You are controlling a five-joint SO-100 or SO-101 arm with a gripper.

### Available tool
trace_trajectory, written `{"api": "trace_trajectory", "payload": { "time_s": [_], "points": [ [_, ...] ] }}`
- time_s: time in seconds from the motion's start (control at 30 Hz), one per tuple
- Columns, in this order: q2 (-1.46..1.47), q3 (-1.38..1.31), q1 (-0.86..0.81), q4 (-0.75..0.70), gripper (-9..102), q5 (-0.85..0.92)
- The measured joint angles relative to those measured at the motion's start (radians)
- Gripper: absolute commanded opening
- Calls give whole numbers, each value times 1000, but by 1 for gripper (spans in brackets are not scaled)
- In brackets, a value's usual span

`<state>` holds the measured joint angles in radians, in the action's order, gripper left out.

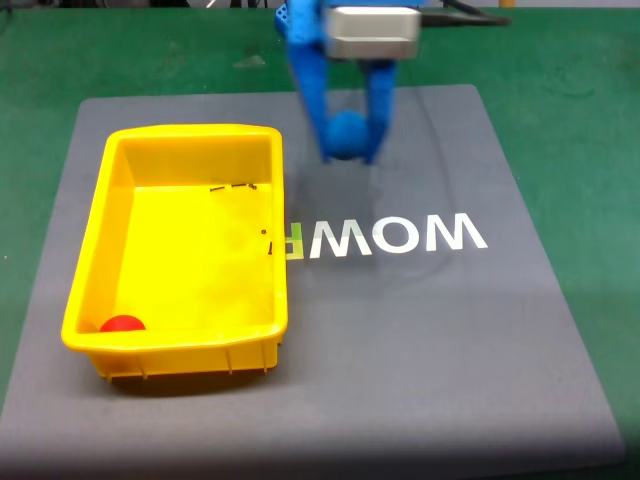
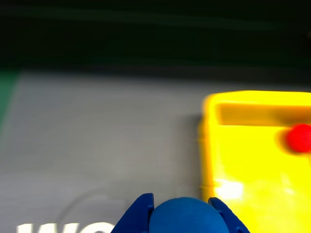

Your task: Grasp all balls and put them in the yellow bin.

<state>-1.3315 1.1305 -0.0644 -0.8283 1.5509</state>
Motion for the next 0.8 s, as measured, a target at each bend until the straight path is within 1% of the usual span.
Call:
{"api": "trace_trajectory", "payload": {
  "time_s": [0.27, 0.4, 0.57, 0.6, 0.63, 0.7, 0.73, 0.8],
  "points": [
    [-3, 0, -213, 0, 0, 51],
    [-3, 0, -291, 0, 0, 58],
    [-3, 0, -307, 0, 0, 58],
    [-3, 0, -302, 0, 2, 55],
    [-3, 0, -299, -6, 10, 55],
    [-3, 0, -296, -15, 32, 49],
    [-3, 0, -296, -23, 36, 49],
    [-3, 0, -298, -37, 39, 49]
  ]
}}
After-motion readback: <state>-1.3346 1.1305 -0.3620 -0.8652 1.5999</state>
